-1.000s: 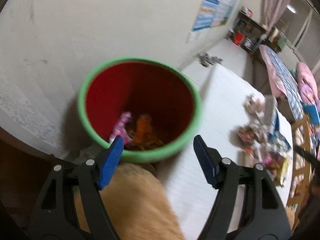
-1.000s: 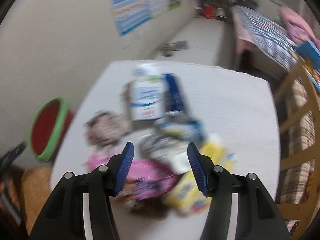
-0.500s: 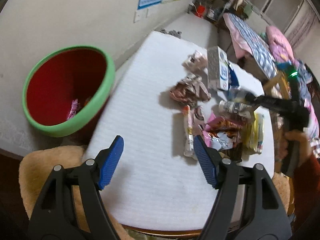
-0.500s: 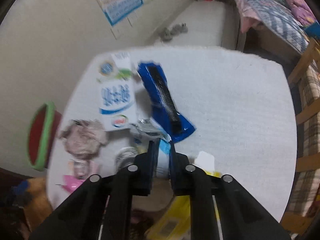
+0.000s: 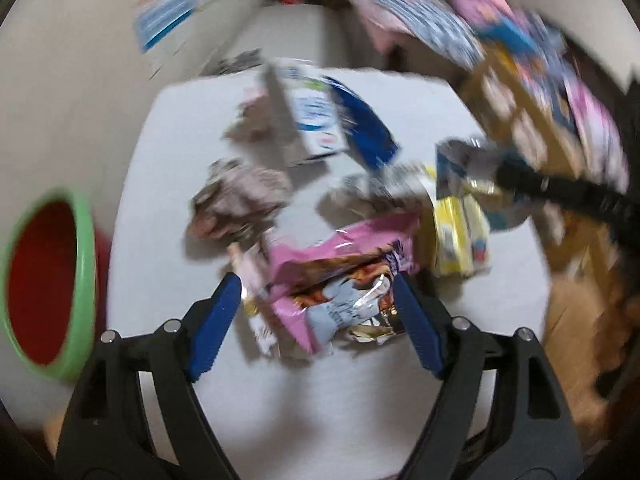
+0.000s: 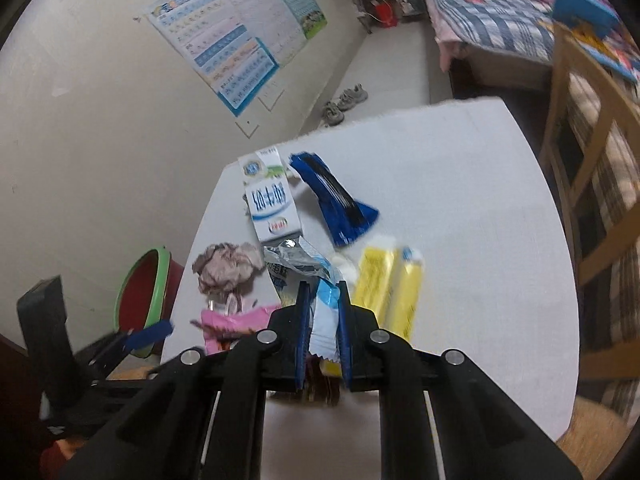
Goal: Collect trash
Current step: 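Grasp the pink snack bag with the left tool while the right grasps a white-blue wrapper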
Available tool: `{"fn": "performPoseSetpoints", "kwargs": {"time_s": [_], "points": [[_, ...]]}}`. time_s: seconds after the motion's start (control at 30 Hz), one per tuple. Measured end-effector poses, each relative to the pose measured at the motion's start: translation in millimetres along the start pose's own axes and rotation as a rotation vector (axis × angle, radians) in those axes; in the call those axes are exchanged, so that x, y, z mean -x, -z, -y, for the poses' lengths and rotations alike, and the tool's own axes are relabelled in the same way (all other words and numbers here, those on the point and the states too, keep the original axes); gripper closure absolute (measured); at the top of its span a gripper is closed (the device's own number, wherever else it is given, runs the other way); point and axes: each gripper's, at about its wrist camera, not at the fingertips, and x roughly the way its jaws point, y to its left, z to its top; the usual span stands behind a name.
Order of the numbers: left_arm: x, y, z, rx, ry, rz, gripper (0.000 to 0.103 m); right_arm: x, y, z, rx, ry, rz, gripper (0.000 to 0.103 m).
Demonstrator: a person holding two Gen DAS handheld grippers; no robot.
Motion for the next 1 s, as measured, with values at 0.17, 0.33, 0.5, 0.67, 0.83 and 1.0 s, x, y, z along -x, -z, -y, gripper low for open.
{"fn": "performPoseSetpoints", "kwargs": {"time_s": [0.17, 0.33, 0.5, 0.67, 0.83, 1.0], "points": [[-33, -4, 33, -0.218, -0.071, -0.073, 0.02, 9, 11, 12, -0.044, -0.014, -0.008, 0.09], [-58, -11, 40, -0.221, -0.102, -0.11, 0.019, 10, 20, 18, -0.063, -0.024, -0.012, 0.09], [-67, -18, 47, -0.262, -0.13, -0.139, 0.015, 9, 27, 22, -0.075, -0.04, -0.027, 0.089], [-66, -19, 48, -0.245, -0.088, -0.151, 0.035, 11, 33, 24, -0.097, -0.058, -0.031, 0.089], [-46, -16, 41, -0.147, -0.053, -0.118, 0.05, 15, 34, 26, -0.107, -0.065, -0.026, 0.089], [-18, -8, 25, -0.017, -0.037, -0.092, 0.062, 25, 30, 26, -0.122, -0.087, 0.005, 0.09]]}}
